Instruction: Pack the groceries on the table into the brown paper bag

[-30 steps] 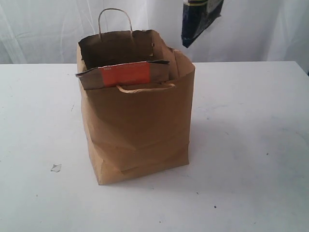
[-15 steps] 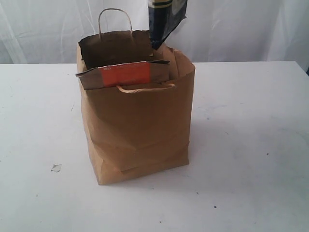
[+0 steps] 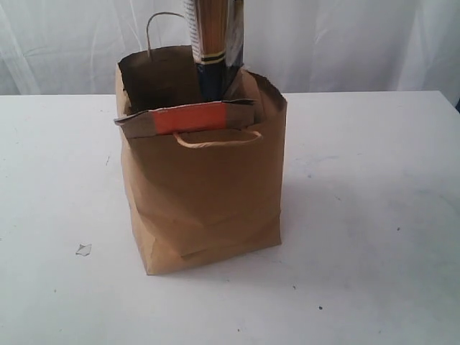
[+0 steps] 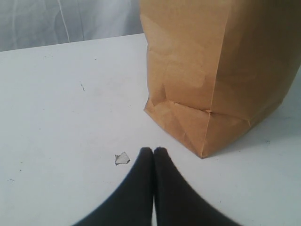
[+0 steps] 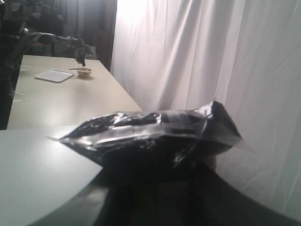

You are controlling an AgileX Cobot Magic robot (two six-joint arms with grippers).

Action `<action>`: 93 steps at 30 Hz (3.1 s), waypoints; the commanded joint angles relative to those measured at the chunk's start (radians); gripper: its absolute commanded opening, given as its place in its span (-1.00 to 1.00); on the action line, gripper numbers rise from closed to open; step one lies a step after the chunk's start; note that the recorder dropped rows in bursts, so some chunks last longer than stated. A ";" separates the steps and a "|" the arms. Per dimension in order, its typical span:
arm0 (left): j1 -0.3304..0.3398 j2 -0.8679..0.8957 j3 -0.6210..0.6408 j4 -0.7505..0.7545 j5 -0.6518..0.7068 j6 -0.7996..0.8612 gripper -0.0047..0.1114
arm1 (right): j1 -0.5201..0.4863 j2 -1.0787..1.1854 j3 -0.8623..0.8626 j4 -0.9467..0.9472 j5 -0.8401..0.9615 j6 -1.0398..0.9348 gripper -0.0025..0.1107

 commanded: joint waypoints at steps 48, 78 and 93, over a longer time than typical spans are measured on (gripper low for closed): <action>0.003 -0.004 0.002 -0.003 0.000 -0.001 -0.92 | 0.065 -0.011 0.250 -0.126 -0.011 0.144 -0.96; 0.003 -0.004 0.002 -0.003 0.000 -0.001 -0.92 | 0.065 -0.063 0.430 -0.238 0.017 0.242 -0.95; 0.003 -0.004 0.002 -0.003 0.000 -0.001 -0.92 | 0.065 -0.063 0.520 -0.313 -0.079 0.274 -0.91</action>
